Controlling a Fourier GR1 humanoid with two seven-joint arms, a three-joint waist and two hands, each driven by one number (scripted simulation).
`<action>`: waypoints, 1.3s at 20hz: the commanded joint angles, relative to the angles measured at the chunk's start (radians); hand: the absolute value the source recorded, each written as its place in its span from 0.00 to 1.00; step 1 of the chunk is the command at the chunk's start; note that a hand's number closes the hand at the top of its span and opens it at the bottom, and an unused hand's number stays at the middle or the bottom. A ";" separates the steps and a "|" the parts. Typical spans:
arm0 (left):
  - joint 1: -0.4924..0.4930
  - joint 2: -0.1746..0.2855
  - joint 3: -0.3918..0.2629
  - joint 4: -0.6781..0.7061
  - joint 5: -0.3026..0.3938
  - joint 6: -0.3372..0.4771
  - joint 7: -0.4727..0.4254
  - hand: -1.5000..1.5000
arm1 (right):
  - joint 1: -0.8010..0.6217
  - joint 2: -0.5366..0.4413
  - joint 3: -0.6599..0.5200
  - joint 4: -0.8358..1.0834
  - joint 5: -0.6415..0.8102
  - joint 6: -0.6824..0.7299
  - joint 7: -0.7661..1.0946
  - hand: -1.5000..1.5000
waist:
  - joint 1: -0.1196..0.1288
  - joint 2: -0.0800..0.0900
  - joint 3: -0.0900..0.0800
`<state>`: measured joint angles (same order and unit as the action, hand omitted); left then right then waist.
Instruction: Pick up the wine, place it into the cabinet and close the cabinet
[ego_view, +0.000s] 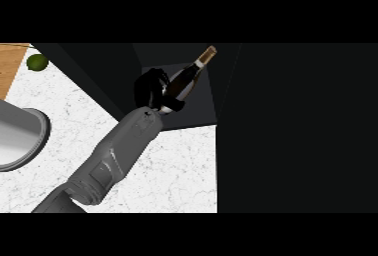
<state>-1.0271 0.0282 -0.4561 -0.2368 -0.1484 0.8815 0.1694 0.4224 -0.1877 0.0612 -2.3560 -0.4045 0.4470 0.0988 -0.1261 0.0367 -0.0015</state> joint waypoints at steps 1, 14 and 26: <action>-0.053 -0.027 0.006 0.013 0.003 0.045 -0.016 1.00 | 0.043 -0.017 -0.011 -0.042 -0.075 0.030 -0.001 0.00 | -0.012 -0.003 0.000; -0.099 -0.028 -0.016 0.111 -0.016 0.015 0.007 0.00 | 0.007 -0.017 -0.027 -0.053 -0.087 -0.011 0.023 0.00 | 0.001 0.000 -0.001; 0.010 -0.028 0.121 -0.073 0.130 0.036 -0.264 0.00 | 0.061 -0.034 -0.006 -0.107 -0.097 -0.017 0.046 0.00 | 0.028 -0.011 -0.002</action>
<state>-1.0530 0.0003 -0.3842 -0.2705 -0.0627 0.9232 0.0045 0.4270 -0.2105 0.0714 -2.3530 -0.4373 0.4466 0.1052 -0.1138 0.0320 -0.0038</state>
